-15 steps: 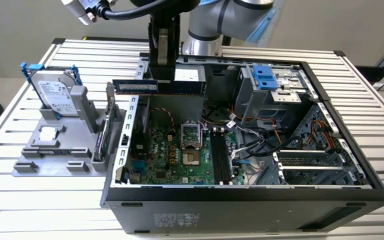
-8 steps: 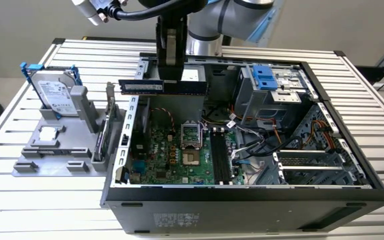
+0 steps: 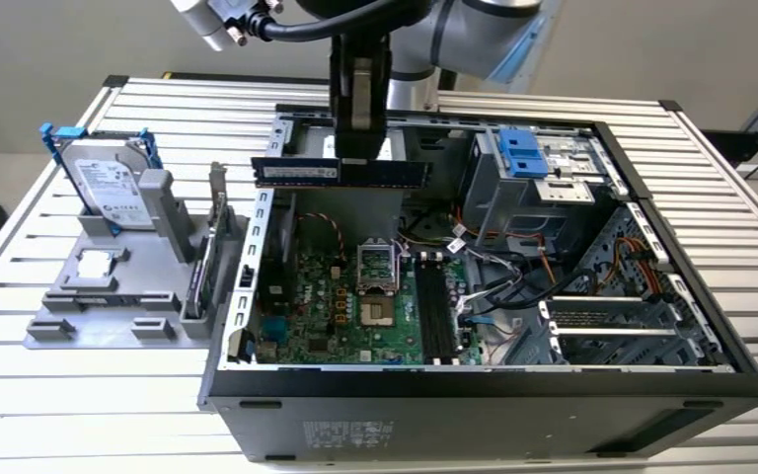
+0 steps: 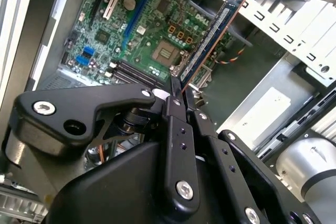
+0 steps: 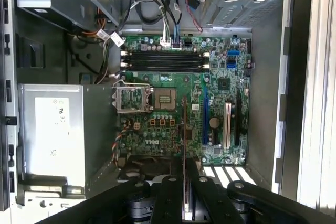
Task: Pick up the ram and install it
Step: 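Pick up the ram and move it above insertion slot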
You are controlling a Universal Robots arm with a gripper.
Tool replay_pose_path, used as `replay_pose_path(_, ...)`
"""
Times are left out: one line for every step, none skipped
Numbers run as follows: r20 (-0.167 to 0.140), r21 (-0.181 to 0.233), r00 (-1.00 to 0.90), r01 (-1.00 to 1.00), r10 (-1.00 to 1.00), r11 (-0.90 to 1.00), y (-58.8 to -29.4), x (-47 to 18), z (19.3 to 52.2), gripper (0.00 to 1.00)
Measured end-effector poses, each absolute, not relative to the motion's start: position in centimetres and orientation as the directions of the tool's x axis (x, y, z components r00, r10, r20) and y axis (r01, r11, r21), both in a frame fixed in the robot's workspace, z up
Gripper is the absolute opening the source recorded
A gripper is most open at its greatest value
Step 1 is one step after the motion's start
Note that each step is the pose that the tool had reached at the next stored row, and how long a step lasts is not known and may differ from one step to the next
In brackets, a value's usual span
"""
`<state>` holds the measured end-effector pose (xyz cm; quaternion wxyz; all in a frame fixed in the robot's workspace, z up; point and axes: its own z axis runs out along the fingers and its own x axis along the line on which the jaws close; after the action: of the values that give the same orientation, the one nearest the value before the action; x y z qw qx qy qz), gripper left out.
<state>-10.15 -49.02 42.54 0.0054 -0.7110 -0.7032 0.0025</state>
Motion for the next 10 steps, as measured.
replay_pose_path(0.004, -0.011, 0.011, 1.000, 1.000, -0.011, -49.0, -10.0, 42.5, 0.00)
replay_pose_path(0.004, -0.011, 0.011, 1.000, 1.000, -0.011, -49.0, -9.8, 42.5, 0.00)
replay_pose_path(0.004, -0.011, 0.011, 1.000, 1.000, -0.011, -49.0, -9.6, 42.5, 0.00)
replay_pose_path(0.004, -0.011, 0.011, 1.000, 1.000, -0.011, -49.0, -9.4, 42.5, 0.00)
replay_pose_path(0.004, -0.011, 0.011, 1.000, 1.000, -0.011, -49.0, -9.3, 42.5, 0.00)
replay_pose_path(0.004, -0.011, 0.011, 1.000, 1.000, -0.011, -49.0, -9.1, 42.5, 0.00)
replay_pose_path(0.004, -0.011, 0.011, 1.000, 1.000, -0.011, -49.0, -8.9, 42.5, 0.00)
replay_pose_path(0.004, -0.011, 0.011, 1.000, 1.000, -0.011, -49.0, -8.7, 42.5, 0.00)
replay_pose_path(0.004, -0.011, 0.011, 1.000, 1.000, -0.011, -49.0, -8.5, 42.5, 0.00)
replay_pose_path(0.004, -0.011, 0.011, 1.000, 1.000, -0.011, -49.0, -8.4, 42.5, 0.00)
